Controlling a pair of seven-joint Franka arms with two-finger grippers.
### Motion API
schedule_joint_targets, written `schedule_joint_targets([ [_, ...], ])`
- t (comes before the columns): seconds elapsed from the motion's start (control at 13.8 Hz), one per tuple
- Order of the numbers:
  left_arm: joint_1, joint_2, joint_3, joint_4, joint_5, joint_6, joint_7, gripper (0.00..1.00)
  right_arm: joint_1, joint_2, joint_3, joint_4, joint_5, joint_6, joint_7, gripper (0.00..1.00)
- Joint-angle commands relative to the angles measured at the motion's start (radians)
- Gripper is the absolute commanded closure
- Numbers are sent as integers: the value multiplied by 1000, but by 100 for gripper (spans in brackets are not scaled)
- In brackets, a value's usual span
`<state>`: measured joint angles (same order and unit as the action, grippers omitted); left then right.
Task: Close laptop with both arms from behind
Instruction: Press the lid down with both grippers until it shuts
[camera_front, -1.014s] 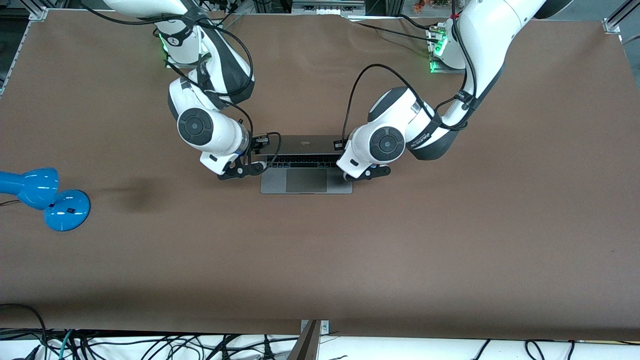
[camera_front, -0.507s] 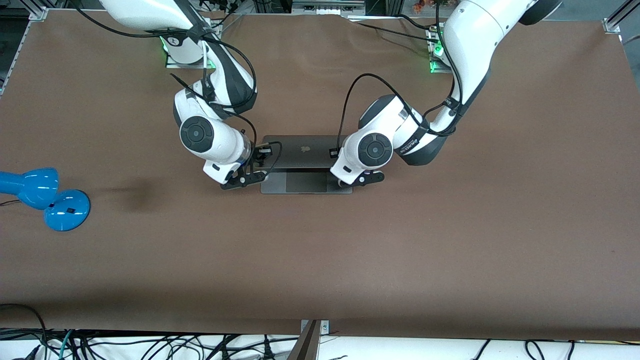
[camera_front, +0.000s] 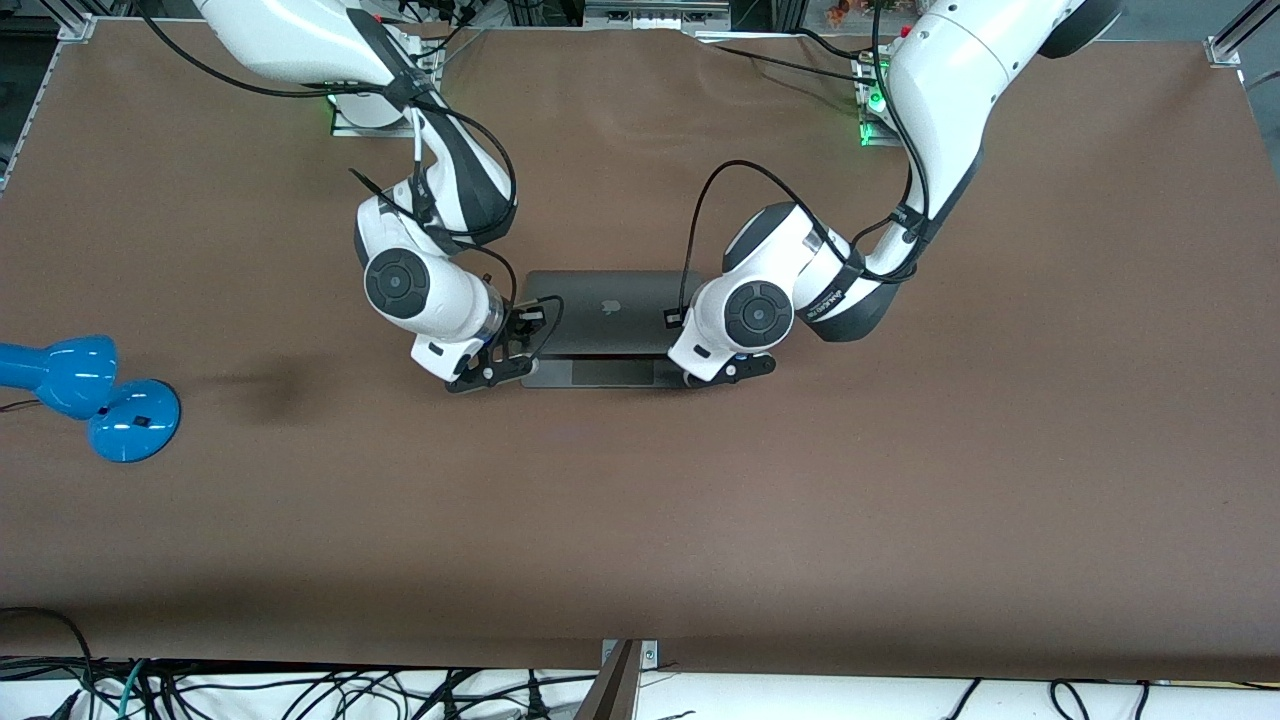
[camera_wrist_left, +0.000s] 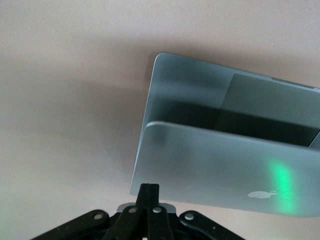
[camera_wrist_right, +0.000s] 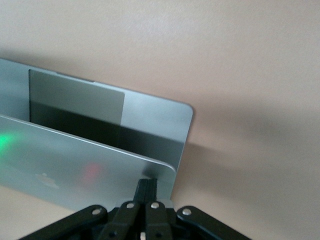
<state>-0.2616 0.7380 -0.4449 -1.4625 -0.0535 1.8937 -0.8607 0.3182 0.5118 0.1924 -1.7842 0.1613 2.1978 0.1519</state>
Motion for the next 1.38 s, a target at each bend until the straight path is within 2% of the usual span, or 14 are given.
schedule_joint_targets([
  [0.0,-19,40,9,50,26,15,-3,100,6,24,-11,23,-9,20,-34,100],
  [0.43,-87,89,86,93,26,48,-3,100,7,63,-21,43,-9,46,-46,100],
  [0.94,-99,127,104,102,56,90,-1,100,7,88,-21,48,-9,102,-49,100],
  [1.3,-105,153,112,122,60,91,-1,100,10,151,-21,78,-31,132,-48,100],
])
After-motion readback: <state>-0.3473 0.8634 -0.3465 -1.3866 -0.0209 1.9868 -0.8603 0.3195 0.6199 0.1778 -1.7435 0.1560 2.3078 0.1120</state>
